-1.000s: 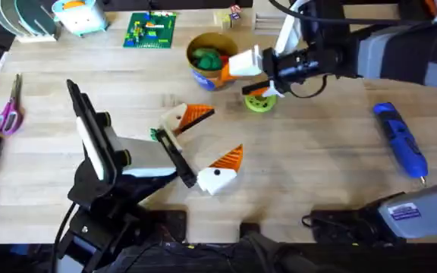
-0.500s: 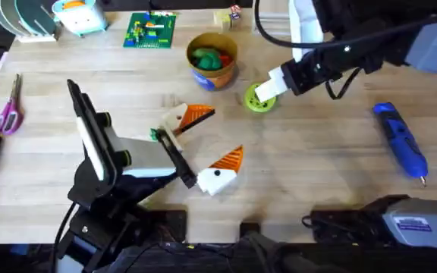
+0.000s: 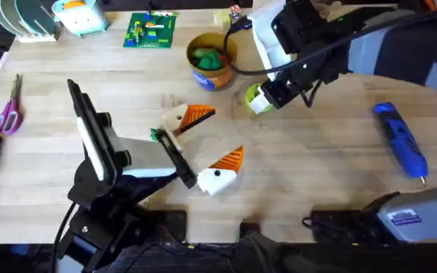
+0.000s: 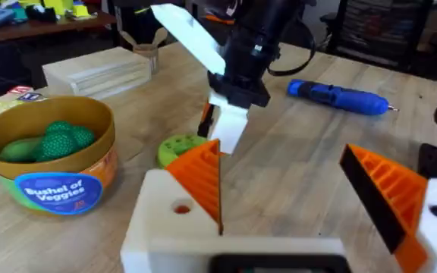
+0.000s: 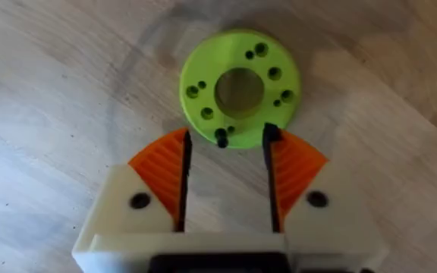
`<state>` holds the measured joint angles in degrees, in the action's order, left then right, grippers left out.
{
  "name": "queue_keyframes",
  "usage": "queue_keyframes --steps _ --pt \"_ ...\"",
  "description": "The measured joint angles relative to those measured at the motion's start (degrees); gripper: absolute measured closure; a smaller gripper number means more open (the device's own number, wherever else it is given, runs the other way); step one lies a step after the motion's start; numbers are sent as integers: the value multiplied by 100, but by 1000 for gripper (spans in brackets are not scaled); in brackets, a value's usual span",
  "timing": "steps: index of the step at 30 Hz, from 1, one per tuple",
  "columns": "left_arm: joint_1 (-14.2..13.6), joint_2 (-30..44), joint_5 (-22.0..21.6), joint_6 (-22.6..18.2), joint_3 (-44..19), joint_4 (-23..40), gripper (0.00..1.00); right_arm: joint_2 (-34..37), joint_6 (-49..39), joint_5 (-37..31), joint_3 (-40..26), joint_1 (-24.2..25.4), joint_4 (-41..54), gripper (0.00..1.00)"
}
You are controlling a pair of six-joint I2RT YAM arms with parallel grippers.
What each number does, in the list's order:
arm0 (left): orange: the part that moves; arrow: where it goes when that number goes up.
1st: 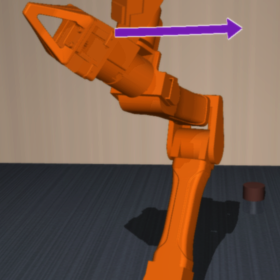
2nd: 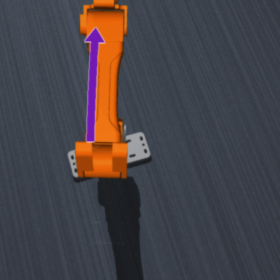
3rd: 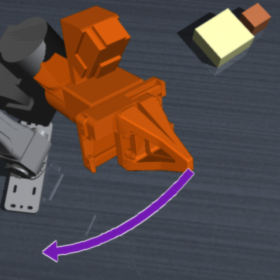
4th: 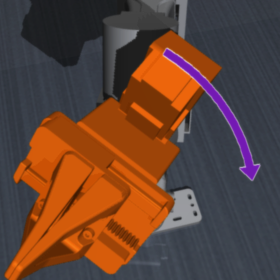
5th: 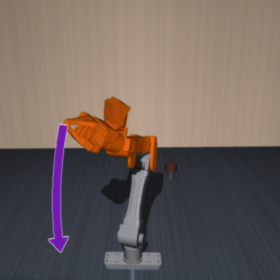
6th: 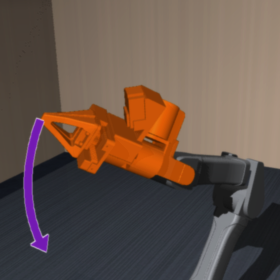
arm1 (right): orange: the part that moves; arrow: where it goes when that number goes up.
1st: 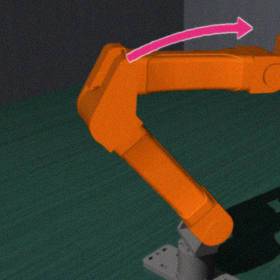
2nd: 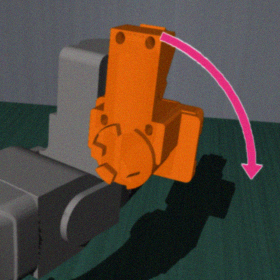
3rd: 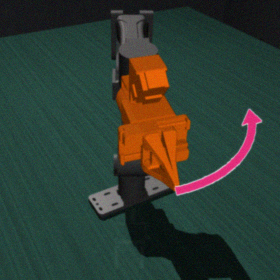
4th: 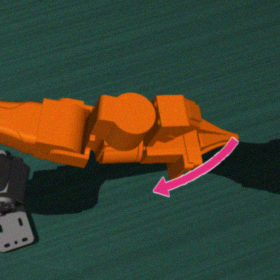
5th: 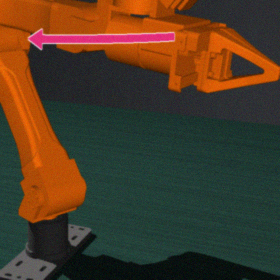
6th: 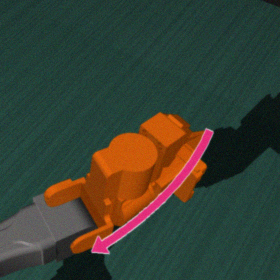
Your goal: Pick up the gripper from the table and insert it into the empty holder that is missing its gripper. Then pick up a screw, insert it into the mounting hole, and use the screwdriver to tighten it. Finally, clean up the table by picking up the vegetable and placing it into the bucket.
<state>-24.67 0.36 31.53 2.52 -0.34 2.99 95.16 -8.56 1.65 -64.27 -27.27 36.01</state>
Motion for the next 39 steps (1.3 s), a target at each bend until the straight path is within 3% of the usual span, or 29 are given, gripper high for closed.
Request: queue_keyframes --steps 12,20,39 --pt "0 0 0 -2 0 2 9 225 -30 -595 0 -246 22 578" --pt "0 0 0 0 0 2 9 220 -48 -665 0 -259 13 750" --pt "0 0 2 0 0 2 8 220 -48 -492 0 -262 -45 676"
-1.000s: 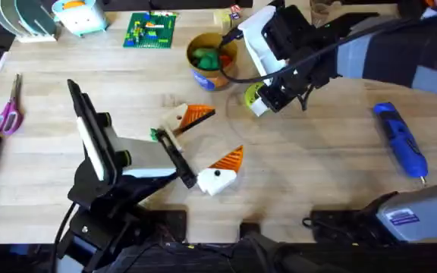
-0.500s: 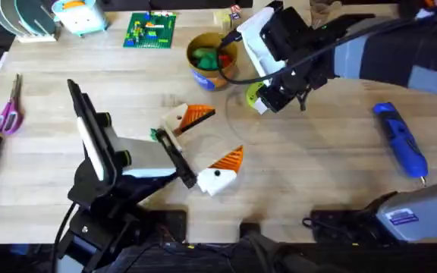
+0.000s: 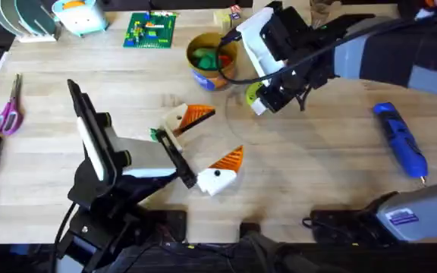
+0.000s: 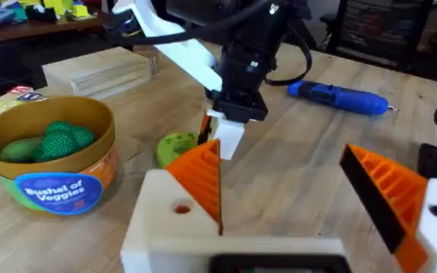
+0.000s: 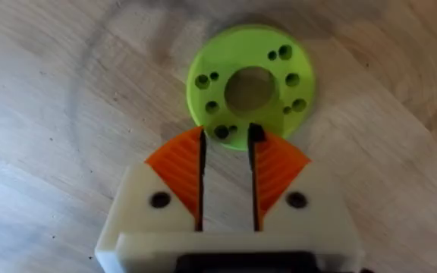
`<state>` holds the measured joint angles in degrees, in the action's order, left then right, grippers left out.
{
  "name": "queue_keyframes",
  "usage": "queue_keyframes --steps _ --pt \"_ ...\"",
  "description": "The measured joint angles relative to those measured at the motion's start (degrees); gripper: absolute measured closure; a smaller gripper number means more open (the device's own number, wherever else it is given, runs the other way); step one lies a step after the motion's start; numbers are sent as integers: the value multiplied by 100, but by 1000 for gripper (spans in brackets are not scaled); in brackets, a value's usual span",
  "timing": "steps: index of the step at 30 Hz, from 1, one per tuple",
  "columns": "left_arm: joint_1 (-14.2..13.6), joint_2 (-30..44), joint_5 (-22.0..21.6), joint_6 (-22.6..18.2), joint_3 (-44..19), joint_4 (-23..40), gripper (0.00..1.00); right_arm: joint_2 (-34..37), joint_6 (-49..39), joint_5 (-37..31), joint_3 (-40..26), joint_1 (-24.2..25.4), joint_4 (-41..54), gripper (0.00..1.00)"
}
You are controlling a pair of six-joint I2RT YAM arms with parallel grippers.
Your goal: Pick up the gripper from the table and insert it into the empty holder that is missing its gripper. Then pick up a screw, insert it into the mounting hole, and use the screwdriver to tighten it. Finally, clean up the table by picking up the vegetable and placing it into the bucket.
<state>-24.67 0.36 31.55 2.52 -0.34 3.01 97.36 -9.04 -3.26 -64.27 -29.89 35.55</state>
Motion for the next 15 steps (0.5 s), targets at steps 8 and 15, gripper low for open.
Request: queue_keyframes --steps 8,15 --pt "0 0 0 0 0 -2 8 0 0 84 -2 0 -58 672" --pt "0 0 -1 -1 0 0 8 -1 0 120 -2 0 -158 695"
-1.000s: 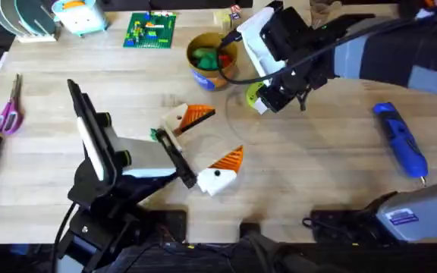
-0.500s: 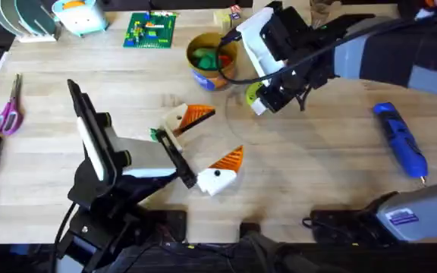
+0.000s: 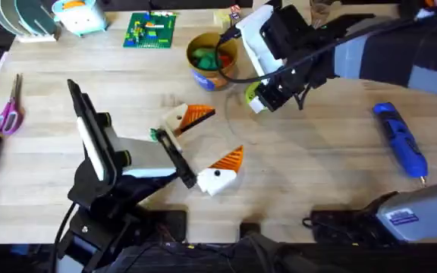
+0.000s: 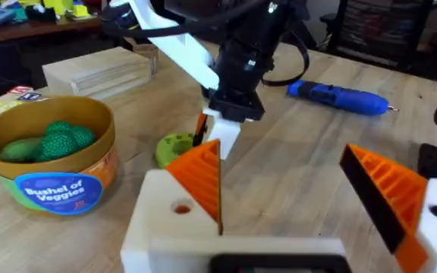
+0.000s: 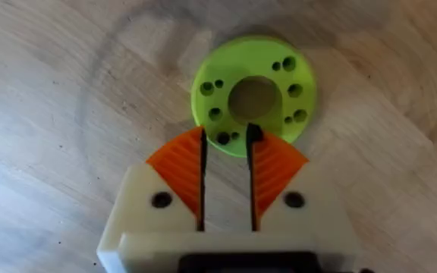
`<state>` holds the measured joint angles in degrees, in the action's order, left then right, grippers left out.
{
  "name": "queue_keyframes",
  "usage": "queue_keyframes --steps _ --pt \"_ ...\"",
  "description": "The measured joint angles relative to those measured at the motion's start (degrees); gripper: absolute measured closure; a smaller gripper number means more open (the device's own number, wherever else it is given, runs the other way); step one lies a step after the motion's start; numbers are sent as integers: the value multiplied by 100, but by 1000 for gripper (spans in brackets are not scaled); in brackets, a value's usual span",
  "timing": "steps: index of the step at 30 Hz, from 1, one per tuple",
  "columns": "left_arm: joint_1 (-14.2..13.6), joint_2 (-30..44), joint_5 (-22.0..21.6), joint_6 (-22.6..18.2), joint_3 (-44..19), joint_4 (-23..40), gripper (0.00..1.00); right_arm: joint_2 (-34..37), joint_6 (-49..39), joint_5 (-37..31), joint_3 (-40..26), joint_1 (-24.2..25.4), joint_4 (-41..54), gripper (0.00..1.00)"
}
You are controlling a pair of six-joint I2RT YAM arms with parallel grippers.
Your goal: Pick up the gripper from the table and insert it into the empty holder that is missing its gripper. Then pick up a screw, insert it into the mounting hole, and use the screwdriver to tighten it. Finally, clean up the table by picking up the vegetable and placing it into the bucket.
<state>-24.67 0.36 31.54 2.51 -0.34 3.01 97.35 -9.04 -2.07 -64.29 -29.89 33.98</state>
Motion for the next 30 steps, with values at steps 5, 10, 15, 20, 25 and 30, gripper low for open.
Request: queue_keyframes --steps 5,10,15,20,25,30 --pt "0 0 1 1 0 0 9 1 0 0 0 0 0 750" --pt "0 0 -1 0 0 0 8 1 2 0 0 0 0 813" --pt "0 0 -1 1 0 0 9 1 18 2 0 0 -4 989" --pt "0 0 -1 1 0 -2 8 1 24 2 0 0 -13 994" --pt "0 0 0 1 0 0 8 -132 22 2 -23 2 40 994" --pt "0 0 -1 1 0 0 8 -793 19 2 -269 2 73 994"
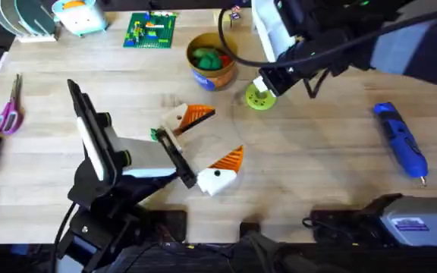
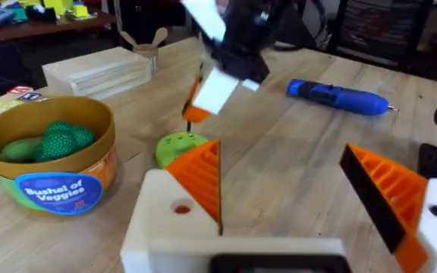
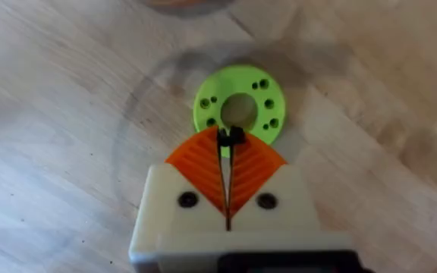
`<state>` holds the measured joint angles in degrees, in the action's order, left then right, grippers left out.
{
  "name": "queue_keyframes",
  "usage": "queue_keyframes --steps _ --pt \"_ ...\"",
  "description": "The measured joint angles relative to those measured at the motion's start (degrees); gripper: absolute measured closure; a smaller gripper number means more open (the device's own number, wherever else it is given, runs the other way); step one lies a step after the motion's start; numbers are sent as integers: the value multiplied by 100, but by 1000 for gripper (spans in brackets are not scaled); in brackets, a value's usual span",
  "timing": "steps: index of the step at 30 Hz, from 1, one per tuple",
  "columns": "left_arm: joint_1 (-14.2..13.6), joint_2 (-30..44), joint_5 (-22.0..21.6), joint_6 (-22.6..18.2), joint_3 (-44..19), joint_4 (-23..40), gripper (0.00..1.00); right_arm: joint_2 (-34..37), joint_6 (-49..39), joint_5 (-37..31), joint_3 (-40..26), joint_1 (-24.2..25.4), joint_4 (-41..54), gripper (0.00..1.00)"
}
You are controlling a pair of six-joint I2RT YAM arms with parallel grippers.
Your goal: Pick up the gripper from the table and insert it into the empty holder that is missing its gripper. Then pick up a screw, insert it into the mounting hole, and use the screwdriver to tighten it. Finally, clean up the table by picking up the vegetable and placing it into the bucket.
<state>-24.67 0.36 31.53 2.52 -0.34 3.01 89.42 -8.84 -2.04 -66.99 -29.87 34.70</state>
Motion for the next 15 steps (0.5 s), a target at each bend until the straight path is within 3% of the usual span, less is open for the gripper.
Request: queue_keyframes --steps 7,15 --pt "0 0 0 -2 0 0 9 -806 160 545 -634 -132 83 994" --pt "0 0 2 -2 0 0 9 -834 330 1157 -1246 -1363 396 994"
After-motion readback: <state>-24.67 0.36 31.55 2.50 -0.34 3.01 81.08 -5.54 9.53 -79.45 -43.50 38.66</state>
